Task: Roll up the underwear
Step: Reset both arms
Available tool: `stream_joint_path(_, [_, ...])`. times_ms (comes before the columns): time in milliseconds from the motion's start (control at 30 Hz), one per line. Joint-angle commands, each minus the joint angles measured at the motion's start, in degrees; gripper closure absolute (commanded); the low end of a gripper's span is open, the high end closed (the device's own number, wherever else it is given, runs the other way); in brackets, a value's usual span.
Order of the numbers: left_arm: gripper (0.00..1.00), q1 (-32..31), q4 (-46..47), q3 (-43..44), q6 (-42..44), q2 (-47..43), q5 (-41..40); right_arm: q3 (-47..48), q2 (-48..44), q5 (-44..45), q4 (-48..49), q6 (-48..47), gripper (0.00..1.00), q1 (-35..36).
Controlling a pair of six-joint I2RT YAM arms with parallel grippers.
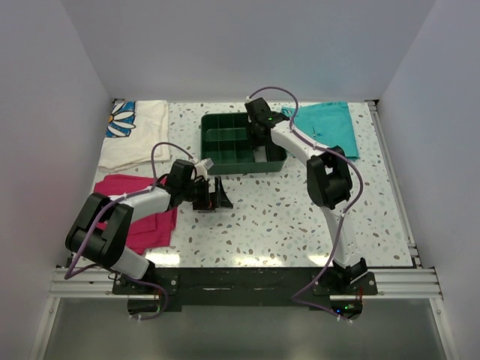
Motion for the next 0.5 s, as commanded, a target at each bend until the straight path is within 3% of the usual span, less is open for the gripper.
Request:
stream_joint_path(0, [0.00, -0.2, -2.2, 1.0, 2.0, -0.8, -1.3, -1.6, 0.4, -1.4, 0.8, 0.3, 0.93, -0.2])
stream_joint_path(333, [0.00, -0.3, -2.1, 1.7, 2.0, -0.5, -1.4, -4.0, -5.1, -5.0, 5.7, -2.9, 0.91, -0.2])
stream_joint_path(467, [0.00, -0.3, -2.6, 2.3, 1.9, -0.8, -1.7, -4.1, -8.9, -3.0, 7.5, -3.5, 0.85, -0.3])
